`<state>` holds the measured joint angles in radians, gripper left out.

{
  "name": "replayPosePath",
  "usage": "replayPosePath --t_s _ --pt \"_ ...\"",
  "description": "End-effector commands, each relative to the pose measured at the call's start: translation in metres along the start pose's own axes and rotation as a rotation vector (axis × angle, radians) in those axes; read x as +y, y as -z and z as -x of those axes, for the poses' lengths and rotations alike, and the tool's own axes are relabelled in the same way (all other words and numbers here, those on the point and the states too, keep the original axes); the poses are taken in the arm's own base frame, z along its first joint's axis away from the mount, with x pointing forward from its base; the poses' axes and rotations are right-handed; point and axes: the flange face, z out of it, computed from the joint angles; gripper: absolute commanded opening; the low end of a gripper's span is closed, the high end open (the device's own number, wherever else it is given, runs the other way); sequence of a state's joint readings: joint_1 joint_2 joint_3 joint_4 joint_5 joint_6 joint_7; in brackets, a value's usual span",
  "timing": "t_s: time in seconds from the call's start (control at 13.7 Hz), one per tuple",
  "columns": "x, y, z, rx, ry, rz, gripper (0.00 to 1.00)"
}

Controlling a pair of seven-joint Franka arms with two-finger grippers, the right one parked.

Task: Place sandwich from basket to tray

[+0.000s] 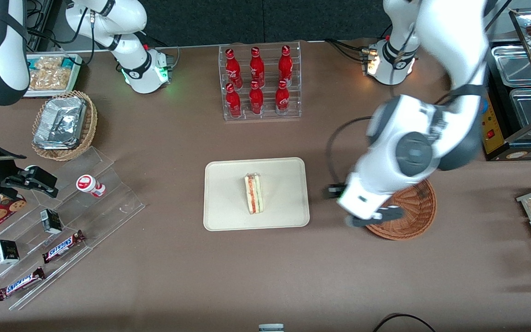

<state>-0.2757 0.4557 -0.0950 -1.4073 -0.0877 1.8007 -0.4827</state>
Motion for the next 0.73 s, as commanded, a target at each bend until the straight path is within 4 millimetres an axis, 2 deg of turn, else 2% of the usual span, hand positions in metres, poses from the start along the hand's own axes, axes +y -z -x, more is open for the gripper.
replayPosePath --t_s 0.0,0.15,0.29,0.44,0.59,0.66 --pt "-0.09 -0.011 0.045 0.011 -0.07 0.003 1.0" --pt "-0.146 0.004 0.056 0.023 -0.114 -0.002 1.0" --pt "-0.182 0.03 0.068 0.028 -0.15 -0.007 1.0" --pt "-0.197 0.064 0.085 0.015 -0.138 -0.021 1.0" --pt "-0.201 0.109 0.103 0.024 -0.164 -0.031 1.0" --pt "-0.207 0.127 0.106 0.019 -0.165 -0.048 1.0"
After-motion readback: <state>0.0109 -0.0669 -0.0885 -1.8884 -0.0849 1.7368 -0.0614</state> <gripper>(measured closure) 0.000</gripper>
